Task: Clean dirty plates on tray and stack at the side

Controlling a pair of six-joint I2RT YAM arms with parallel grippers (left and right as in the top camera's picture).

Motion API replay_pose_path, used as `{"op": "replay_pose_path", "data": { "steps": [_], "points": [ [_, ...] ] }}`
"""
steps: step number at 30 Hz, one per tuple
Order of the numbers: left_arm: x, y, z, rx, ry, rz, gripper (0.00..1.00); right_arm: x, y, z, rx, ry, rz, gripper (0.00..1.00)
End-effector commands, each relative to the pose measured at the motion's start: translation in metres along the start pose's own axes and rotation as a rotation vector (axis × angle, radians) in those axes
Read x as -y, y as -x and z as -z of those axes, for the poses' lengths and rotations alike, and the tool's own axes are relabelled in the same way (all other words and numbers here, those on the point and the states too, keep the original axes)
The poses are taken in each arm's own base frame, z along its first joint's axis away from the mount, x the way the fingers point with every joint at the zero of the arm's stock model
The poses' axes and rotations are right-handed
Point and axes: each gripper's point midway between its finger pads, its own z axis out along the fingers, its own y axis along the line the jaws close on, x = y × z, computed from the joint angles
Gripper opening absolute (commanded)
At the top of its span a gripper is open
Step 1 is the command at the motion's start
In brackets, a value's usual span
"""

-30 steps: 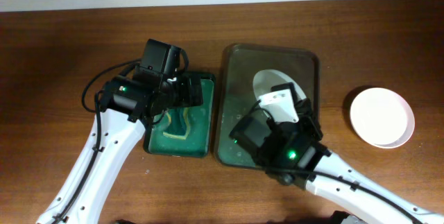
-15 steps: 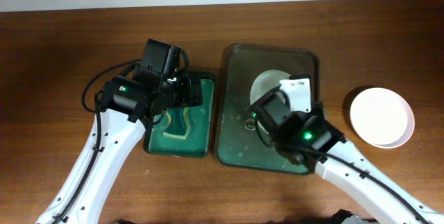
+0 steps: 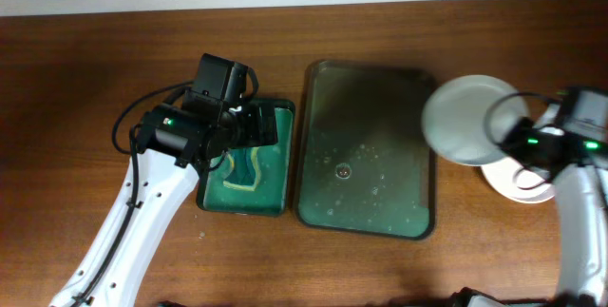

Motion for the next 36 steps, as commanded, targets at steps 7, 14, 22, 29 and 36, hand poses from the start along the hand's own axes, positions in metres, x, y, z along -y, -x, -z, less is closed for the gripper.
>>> {"op": "replay_pose_path", "data": {
  "steps": [7, 14, 22, 29, 36],
  "points": [
    [-0.002, 0.006, 0.005, 0.021, 0.002, -0.002, 0.99, 0.108, -0.015, -0.070, -0.207, -0.090, -0.449, 0.04],
    [-0.001, 0.006, 0.005, 0.021, 0.002, -0.002, 0.99, 0.069, -0.001, -0.033, -0.170, 0.101, -0.489, 0.47],
    [-0.001, 0.006, 0.005, 0.021, 0.002, -0.002, 0.99, -0.063, -0.002, 0.080, 0.073, 0.433, 0.048, 0.35],
    [-0.002, 0.006, 0.005, 0.021, 0.003, -0.002, 0.99, -0.160, -0.080, 0.154, 0.181, 0.679, 0.665, 0.40],
    [-0.001, 0.006, 0.005, 0.021, 0.002, -0.002, 0.99, -0.181, -0.116, 0.185, 0.251, 0.747, 0.882, 0.98]
  ]
}}
